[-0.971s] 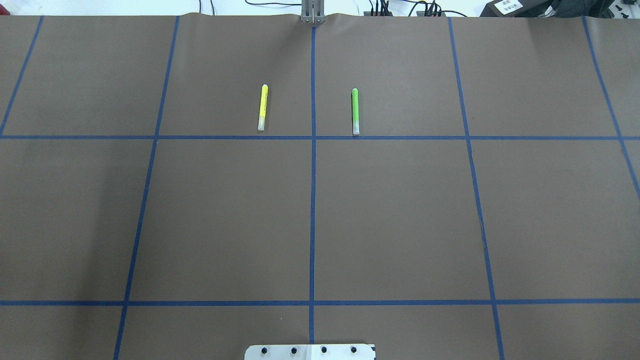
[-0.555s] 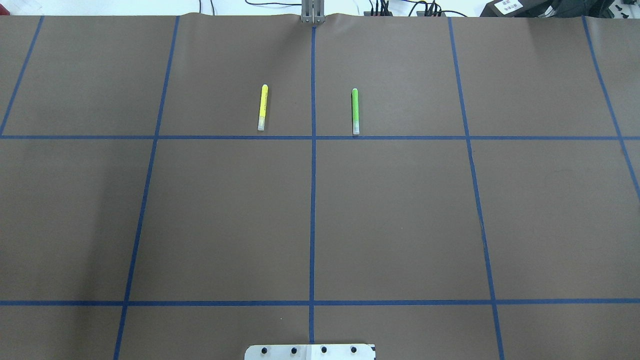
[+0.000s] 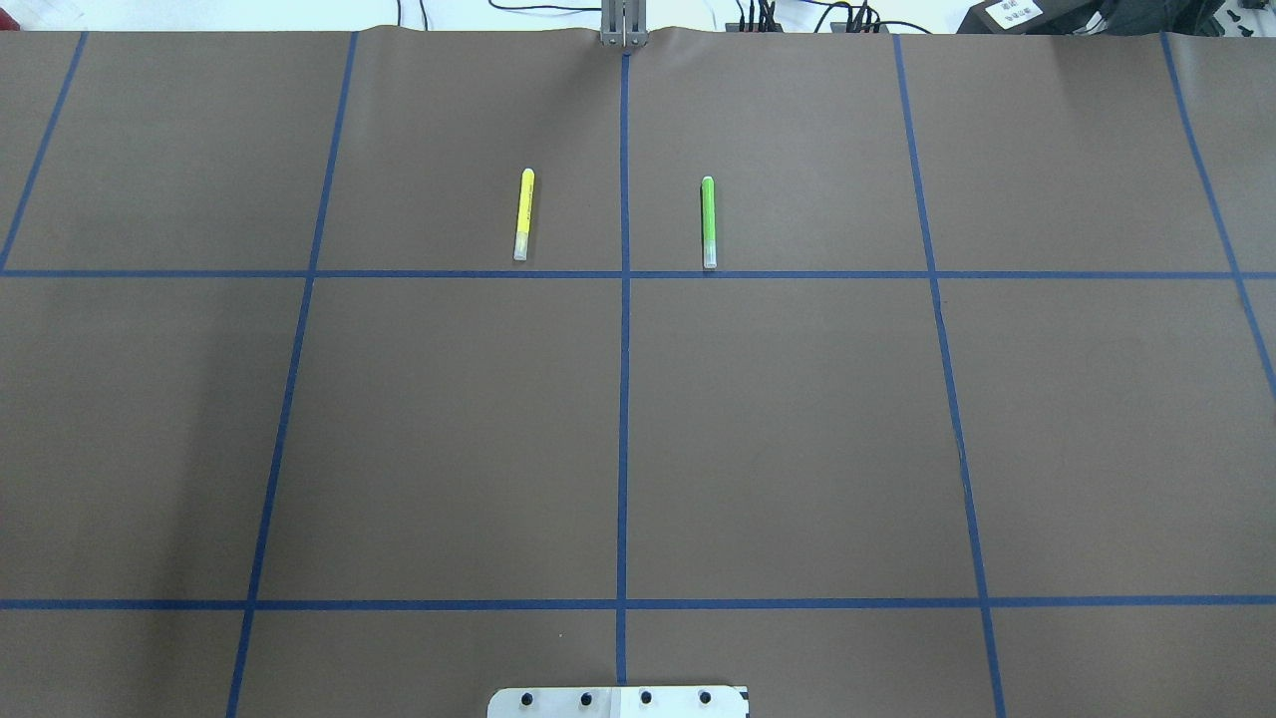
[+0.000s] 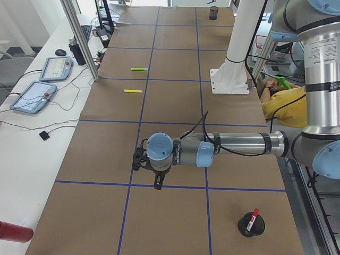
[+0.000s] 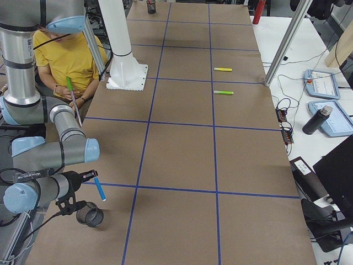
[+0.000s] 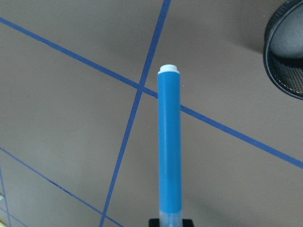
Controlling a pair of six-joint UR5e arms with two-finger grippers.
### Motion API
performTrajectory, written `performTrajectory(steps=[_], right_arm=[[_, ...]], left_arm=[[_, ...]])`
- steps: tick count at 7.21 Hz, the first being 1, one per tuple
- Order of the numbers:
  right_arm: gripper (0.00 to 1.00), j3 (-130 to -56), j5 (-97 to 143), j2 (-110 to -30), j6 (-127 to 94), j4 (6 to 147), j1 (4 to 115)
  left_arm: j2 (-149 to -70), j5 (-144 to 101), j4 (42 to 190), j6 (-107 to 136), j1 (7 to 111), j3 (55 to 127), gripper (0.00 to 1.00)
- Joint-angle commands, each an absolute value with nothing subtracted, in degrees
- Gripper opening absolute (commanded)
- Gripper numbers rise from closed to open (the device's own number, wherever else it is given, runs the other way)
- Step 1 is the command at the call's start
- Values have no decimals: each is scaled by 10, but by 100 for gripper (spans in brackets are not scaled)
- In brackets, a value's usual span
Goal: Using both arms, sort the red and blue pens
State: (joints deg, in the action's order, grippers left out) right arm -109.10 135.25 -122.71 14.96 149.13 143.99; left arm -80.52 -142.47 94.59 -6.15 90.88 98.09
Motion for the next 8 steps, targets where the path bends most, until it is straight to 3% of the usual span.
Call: performTrajectory(steps=[1,8], right_arm=[[0,-1088,1253,-1211,167,1489,1500],[0,-982,1238,-1206,213,1418,1505]], left_arm=[[-805,-1426,947,-62,909,981,100],[-798,-1426,959,-62,909,983,100]])
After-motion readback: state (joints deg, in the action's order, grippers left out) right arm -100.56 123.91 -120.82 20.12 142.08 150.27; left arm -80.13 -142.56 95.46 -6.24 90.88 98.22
